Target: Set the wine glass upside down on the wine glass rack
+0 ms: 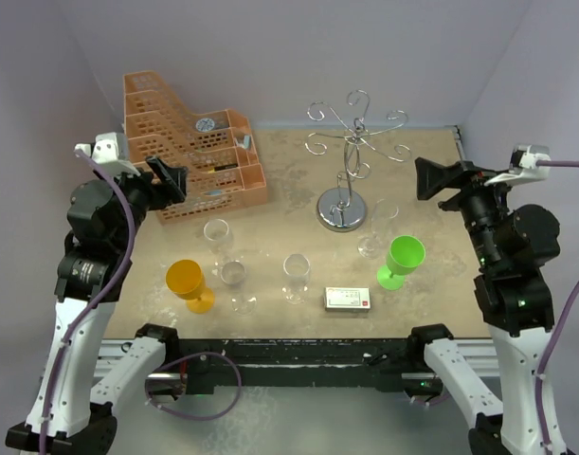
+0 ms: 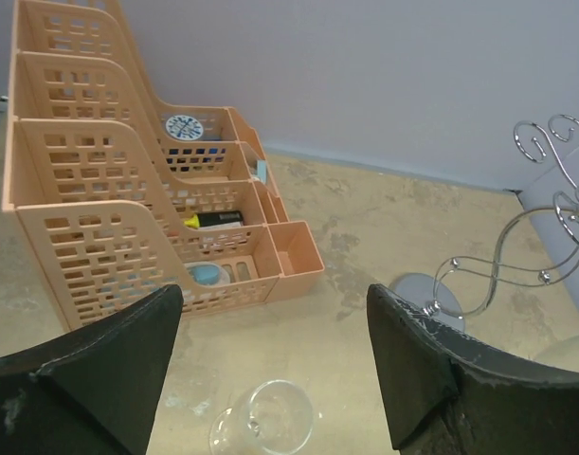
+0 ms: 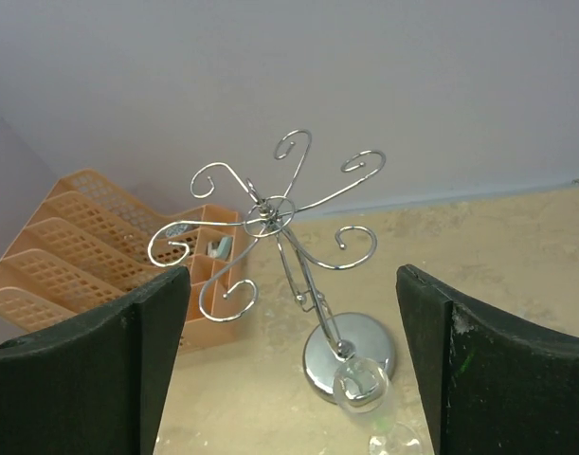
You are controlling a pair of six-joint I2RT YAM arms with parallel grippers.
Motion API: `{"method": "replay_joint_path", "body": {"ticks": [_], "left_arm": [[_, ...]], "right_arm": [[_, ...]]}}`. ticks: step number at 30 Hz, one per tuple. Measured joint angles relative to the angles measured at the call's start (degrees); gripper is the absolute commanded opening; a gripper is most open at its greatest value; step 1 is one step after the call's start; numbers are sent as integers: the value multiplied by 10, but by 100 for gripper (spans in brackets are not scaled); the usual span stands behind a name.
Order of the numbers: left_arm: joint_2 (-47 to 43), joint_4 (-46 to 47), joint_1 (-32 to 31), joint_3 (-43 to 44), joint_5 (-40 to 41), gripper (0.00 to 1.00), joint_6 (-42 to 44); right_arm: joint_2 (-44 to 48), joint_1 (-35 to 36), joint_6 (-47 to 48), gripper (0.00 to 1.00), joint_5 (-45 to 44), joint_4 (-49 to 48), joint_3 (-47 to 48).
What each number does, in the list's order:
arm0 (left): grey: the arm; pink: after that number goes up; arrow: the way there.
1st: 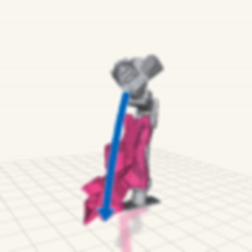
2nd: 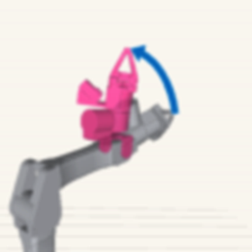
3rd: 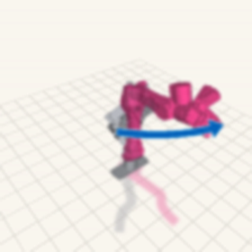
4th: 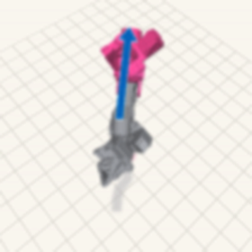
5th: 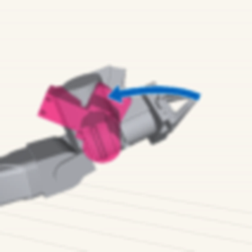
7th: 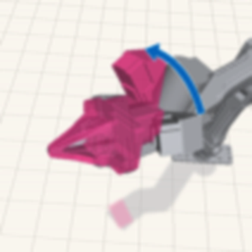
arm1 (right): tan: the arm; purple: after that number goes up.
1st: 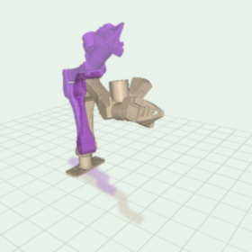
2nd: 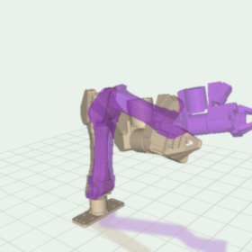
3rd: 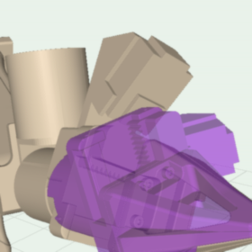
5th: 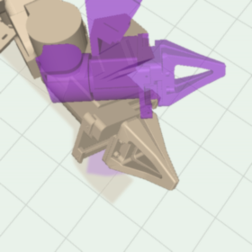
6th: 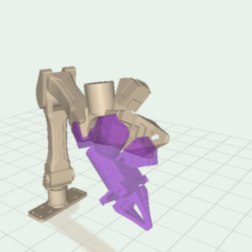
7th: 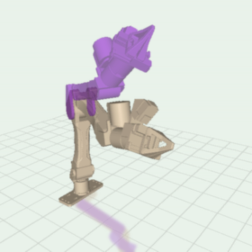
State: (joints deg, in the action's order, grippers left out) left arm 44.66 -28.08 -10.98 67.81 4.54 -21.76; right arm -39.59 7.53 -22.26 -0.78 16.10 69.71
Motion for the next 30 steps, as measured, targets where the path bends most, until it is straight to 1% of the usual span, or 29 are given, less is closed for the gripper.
{"method": "replay_joint_path", "body": {"ticks": [5, 11, 16, 17, 18, 20, 24, 26, 28, 30], "left_arm": [[3, 41, 21, -27, -63, 78, -23], [-14, 94, 31, -53, -121, 82, -52], [-16, 127, 35, -58, -166, 82, -63], [-14, 130, 35, -58, -175, 82, -63], [-10, 134, 35, -58, -186, 82, -64], [4, 139, 35, -58, -215, 82, -68], [44, 139, 35, -58, -273, 79, -81], [78, 137, 35, -58, -301, 79, -97], [88, 135, 31, -58, -305, 77, -105], [96, 130, 9, -58, -292, 75, -111]], "right_arm": [[-17, 3, -3, 99, 21, -11, 0], [-41, 5, -20, 99, 82, -16, 0], [-43, 7, -31, 95, 126, -28, -16], [-43, 7, -33, 93, 135, -28, -21], [-43, 7, -33, 89, 140, -27, -24], [-48, 7, -33, 84, 154, -21, -25], [-78, 7, -30, 82, 182, 3, -18], [-92, 8, -27, 80, 187, 20, -18], [-106, 8, -26, 77, 188, 34, -18], [-117, 8, -26, 76, 196, 43, -21]]}}
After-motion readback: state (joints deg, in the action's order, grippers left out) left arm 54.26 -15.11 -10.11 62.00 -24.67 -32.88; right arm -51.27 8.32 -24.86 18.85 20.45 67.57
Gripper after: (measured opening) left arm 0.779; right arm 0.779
